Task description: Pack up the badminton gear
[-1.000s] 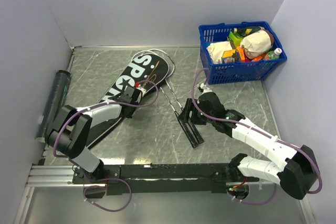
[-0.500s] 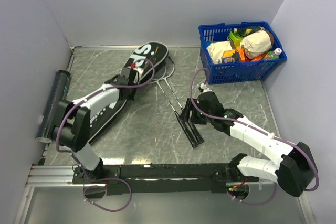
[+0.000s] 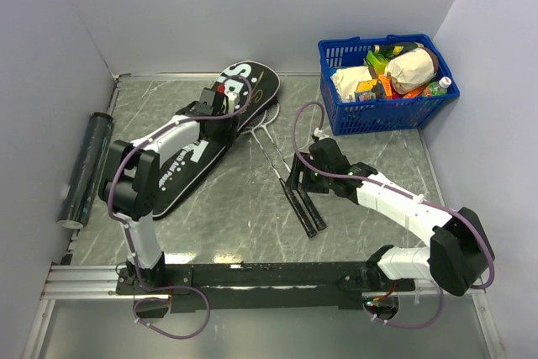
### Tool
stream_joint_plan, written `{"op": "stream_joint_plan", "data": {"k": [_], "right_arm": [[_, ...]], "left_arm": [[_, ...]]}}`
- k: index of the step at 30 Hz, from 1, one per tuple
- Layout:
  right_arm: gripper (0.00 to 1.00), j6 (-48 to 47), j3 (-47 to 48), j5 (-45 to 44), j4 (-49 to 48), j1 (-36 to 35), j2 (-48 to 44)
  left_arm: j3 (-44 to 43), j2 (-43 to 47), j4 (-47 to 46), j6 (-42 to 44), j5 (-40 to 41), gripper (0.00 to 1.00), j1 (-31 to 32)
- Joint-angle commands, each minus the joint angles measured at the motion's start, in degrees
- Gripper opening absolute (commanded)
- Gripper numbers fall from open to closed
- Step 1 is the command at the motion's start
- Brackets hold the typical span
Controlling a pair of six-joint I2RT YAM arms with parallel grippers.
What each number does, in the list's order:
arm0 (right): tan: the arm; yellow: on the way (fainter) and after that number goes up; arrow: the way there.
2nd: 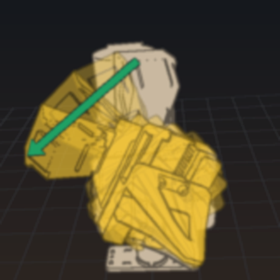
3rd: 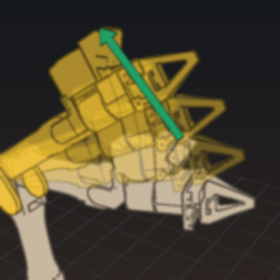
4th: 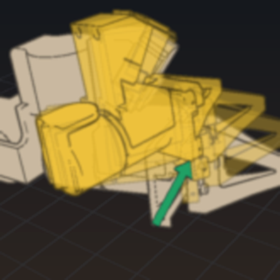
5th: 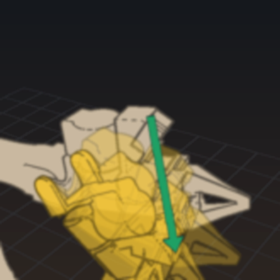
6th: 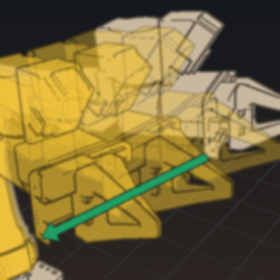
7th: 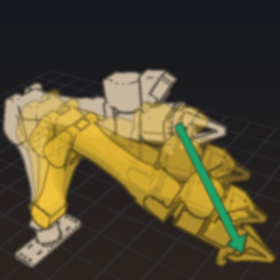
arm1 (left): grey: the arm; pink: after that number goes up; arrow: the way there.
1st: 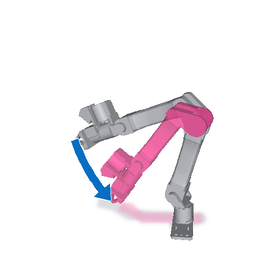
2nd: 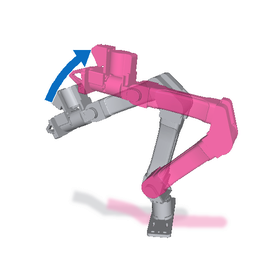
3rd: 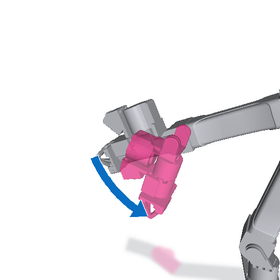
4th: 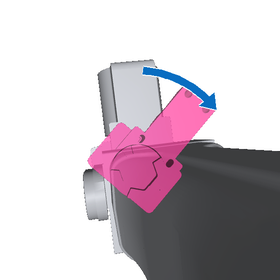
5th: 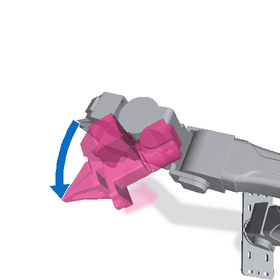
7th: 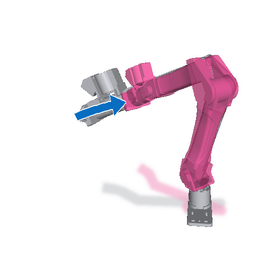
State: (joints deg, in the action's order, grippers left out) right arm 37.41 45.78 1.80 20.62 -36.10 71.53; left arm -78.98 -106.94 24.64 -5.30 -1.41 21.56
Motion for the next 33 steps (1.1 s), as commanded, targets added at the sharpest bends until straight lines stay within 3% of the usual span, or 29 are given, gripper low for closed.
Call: {"op": "stream_joint_plan", "data": {"k": [1,5,13,17,22,33], "right_arm": [[0.75,-0.85,2.04,1.09,-0.67,0.33,0.46],[0.75,-0.32,1.33,2.15,-1.11,0.24,0.45],[0.76,0.82,-1.30,2.94,-1.99,0.24,-1.30],[0.76,1.35,-1.48,3.65,-1.90,-0.11,-1.74],[0.76,1.53,-1.31,3.12,-1.20,-0.90,-2.80],[0.76,1.70,-1.13,3.03,-1.02,-1.26,-2.54]], "left_arm": [[1.28,4.45,0.22,0.90,-3.87,0.68,0.50],[6.53,11.02,2.86,2.75,0.87,0.73,0.76],[21.83,22.90,2.34,3.36,9.93,0.71,0.85],[25.71,23.97,2.08,4.60,14.40,0.67,0.85],[28.53,24.15,-0.47,7.23,17.23,0.52,0.85],[29.15,22.65,-0.65,6.71,15.21,0.48,0.76]]}}
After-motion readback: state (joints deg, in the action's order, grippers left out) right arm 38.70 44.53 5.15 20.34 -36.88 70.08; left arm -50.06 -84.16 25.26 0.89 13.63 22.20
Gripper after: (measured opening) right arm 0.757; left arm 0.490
